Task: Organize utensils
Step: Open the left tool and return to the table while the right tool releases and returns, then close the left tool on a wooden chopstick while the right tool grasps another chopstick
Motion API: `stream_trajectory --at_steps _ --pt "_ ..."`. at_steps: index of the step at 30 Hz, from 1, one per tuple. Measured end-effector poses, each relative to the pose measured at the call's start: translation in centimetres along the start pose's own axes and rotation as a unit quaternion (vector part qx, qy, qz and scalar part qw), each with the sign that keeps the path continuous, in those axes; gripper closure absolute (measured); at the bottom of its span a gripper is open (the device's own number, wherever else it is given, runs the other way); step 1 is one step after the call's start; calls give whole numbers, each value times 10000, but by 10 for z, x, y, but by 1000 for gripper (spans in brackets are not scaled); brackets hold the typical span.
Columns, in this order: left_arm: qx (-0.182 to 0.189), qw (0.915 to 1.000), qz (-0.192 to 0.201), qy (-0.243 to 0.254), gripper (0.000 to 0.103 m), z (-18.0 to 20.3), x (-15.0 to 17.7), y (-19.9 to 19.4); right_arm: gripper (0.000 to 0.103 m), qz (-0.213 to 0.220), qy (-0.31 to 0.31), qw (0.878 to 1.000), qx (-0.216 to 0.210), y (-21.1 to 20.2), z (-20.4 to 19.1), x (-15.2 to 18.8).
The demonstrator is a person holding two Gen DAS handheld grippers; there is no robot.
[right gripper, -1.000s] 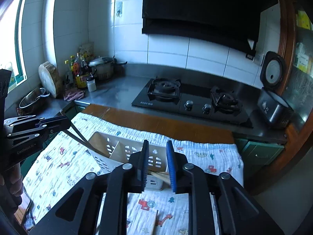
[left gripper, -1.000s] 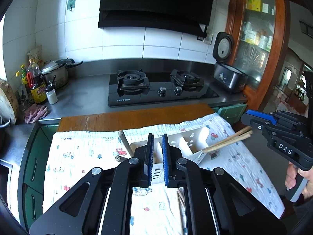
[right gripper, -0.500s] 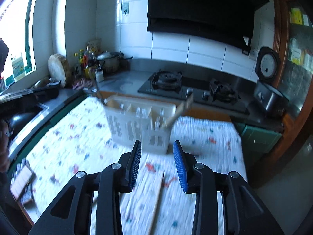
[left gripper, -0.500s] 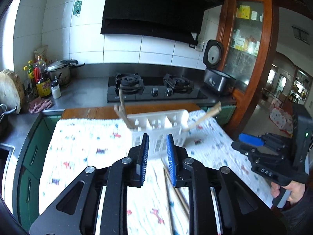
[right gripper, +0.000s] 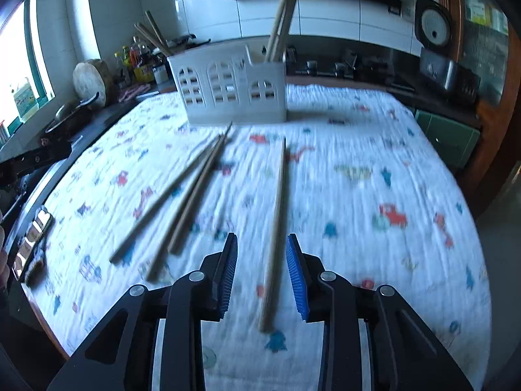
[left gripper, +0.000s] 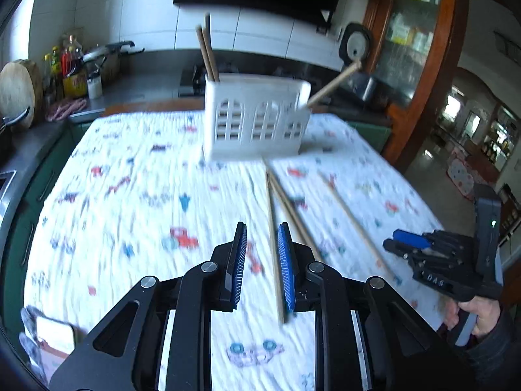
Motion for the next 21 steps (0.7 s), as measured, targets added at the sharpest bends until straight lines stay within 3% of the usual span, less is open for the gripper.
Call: stream_trajectory --at_steps 9,21 --pt "268 9985 -473 -15 83 12 44 31 84 -252 115 9995 171 19 8 29" --pt "378 9962 -781 -33 83 23 49 71 88 -209 81 9986 482 28 1 23"
Point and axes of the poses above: each gripper's, at about its wrist camera, not at the fingertips, and y roughly the way its jaws point, z to its right, x to its underside, the point moved 1 cm from there along y, roughly the way its jaws point, and after that the axes turned 9 degrees about y, right-handed, at the moved point
